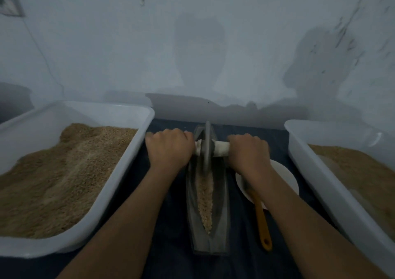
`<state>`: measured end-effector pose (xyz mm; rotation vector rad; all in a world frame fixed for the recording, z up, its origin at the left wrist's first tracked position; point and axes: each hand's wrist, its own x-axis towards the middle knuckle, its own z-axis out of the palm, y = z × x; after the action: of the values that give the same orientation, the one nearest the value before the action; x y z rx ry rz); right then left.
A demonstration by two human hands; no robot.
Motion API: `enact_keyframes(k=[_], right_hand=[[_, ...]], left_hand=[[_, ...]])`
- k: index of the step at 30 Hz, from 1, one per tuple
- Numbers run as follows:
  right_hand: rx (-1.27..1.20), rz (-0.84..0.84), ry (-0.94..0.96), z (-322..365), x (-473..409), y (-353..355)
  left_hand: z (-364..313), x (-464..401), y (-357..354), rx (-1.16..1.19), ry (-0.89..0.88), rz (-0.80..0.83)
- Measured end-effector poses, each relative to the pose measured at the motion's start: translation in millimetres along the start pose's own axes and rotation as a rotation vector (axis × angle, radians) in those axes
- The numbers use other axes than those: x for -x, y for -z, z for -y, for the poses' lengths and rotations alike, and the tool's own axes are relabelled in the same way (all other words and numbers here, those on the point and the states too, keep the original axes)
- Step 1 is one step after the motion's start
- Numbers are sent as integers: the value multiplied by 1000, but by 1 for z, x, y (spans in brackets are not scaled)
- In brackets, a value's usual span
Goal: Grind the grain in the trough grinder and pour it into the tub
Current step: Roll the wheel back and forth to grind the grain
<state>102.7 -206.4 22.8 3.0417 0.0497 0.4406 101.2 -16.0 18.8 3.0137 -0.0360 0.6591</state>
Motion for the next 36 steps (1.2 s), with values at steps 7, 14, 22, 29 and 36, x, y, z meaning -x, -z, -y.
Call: enact_keyframes(k=[7, 14, 22, 29, 36], right_hand=[[16, -329, 226, -13, 106, 12], [70, -8, 80, -3, 22, 7], [-5, -104, 61, -7, 42, -6], [23, -307, 239, -13, 96, 6], [-9, 52, 36, -7, -8, -4]], left_hand=[[38, 96, 9, 164, -229, -222], [18, 30, -12, -122, -203, -109], [12, 29, -1, 57, -129, -100], [35, 94, 7, 115, -216, -222], [5, -3, -1, -109, -106, -24]])
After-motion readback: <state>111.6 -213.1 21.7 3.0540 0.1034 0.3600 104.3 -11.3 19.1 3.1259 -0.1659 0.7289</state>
